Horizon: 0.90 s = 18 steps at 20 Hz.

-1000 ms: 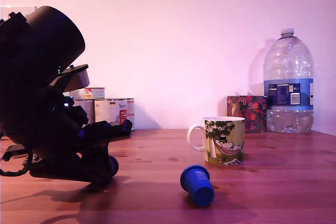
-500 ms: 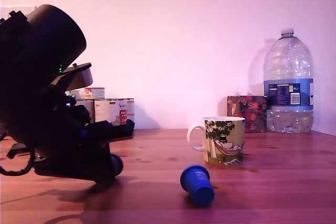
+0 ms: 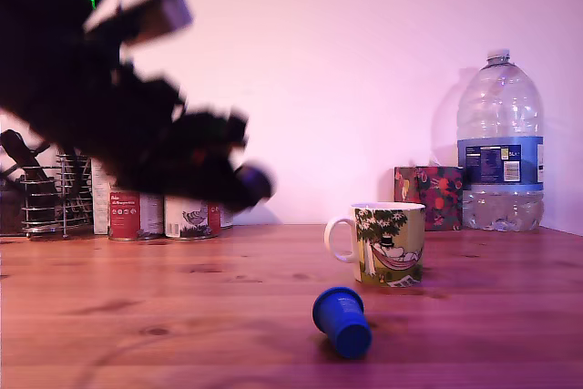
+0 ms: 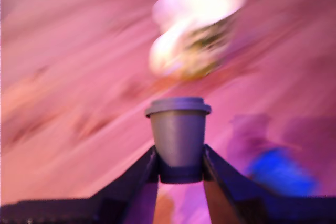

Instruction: Pick up the coffee capsules from the table one by one and drop them inside the nearest coffee cup

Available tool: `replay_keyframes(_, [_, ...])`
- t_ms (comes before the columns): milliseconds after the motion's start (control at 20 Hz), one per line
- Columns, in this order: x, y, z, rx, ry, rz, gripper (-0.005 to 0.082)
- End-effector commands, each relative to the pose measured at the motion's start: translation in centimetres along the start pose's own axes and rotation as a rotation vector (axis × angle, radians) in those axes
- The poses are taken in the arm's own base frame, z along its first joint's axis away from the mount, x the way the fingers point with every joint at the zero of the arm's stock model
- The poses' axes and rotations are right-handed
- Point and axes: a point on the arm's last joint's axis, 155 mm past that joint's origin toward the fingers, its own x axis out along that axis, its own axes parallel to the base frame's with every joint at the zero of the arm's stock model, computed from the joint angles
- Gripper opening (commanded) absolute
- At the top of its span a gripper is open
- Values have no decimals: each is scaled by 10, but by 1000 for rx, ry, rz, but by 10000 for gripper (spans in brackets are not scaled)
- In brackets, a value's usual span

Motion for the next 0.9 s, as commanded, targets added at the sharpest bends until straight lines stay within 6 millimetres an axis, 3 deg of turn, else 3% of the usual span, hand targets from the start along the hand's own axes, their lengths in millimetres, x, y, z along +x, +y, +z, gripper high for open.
replay_keyframes(0, [-5,-3,10,9,-37,-9,19])
replay_keyframes(250, [-6,-7,19,-47,-70,-30,19])
replay_keyframes(500, [-5,-20,26,25,-105,-105,20])
replay_keyframes(850, [23,-23,43,37,-117,-127,22])
